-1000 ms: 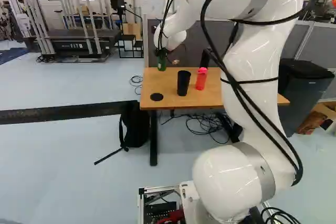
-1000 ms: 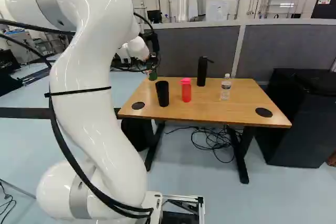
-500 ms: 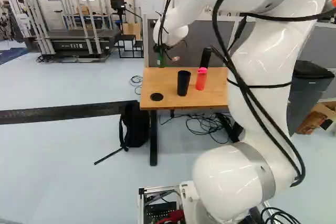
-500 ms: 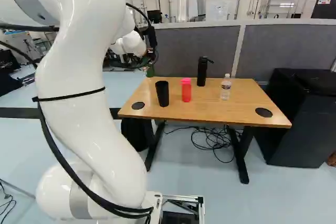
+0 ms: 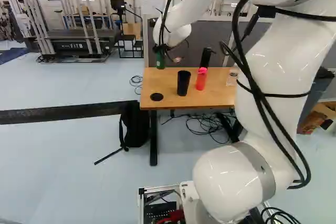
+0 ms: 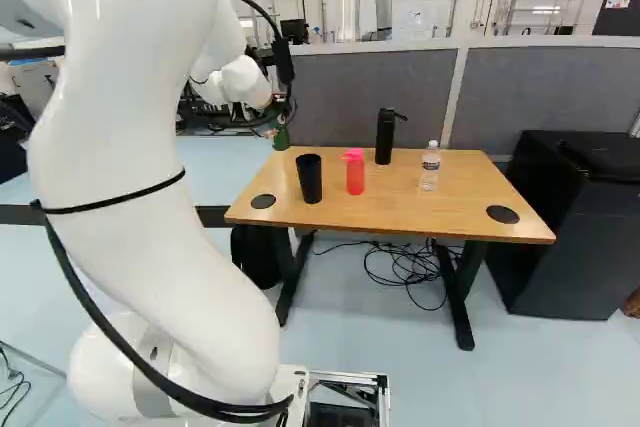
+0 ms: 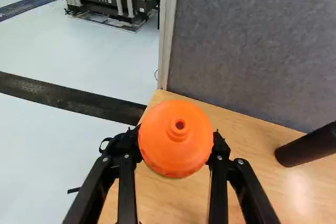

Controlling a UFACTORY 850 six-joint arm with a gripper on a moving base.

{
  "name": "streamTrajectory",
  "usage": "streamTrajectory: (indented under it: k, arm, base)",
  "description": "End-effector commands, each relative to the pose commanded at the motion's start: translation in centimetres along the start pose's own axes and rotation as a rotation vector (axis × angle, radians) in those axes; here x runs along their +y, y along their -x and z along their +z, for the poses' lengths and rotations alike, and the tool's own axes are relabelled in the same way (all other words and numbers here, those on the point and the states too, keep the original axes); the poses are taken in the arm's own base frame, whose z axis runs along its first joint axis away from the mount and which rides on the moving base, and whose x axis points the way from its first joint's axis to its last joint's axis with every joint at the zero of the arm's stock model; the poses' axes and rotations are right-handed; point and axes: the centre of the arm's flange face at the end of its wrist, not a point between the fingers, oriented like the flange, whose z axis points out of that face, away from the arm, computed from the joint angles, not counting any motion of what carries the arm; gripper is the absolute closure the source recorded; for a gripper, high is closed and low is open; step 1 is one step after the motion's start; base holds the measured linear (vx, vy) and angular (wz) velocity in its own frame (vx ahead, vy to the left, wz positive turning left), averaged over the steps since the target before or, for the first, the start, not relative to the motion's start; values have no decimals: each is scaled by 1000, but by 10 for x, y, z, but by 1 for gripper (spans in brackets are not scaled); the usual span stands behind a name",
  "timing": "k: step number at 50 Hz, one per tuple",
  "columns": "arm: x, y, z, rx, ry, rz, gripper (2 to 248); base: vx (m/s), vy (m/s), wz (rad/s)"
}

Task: Pick up the green bottle from the table

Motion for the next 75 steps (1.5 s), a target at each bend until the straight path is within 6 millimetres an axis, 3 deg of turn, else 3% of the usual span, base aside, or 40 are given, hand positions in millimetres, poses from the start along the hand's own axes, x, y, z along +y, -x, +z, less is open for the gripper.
streamTrajectory:
  k: [45, 75]
  arm:
    - [-22, 40, -74, -6, -29, -16, 127]
    - [-18, 57, -77, 6, -20, -1, 127]
  base:
    - [0, 0, 0]
    - [0, 0, 0]
